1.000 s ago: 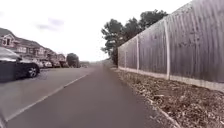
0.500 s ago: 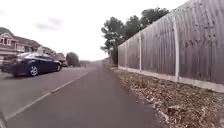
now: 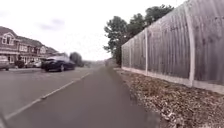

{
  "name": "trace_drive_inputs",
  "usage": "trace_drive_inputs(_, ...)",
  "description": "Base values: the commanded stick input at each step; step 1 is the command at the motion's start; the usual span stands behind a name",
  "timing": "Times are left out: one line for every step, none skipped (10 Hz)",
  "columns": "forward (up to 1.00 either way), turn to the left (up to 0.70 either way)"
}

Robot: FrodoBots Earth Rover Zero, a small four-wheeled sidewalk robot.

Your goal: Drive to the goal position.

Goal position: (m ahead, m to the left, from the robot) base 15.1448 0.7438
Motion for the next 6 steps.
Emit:
trace_drive_inputs(1.0, 0.0)
trace_drive_inputs(1.0, 0.0)
trace_drive_inputs(1.0, 0.0)
trace_drive_inputs(1.0, 0.0)
trace_drive_inputs(1.0, 0.0)
trace_drive_inputs(1.0, 0.0)
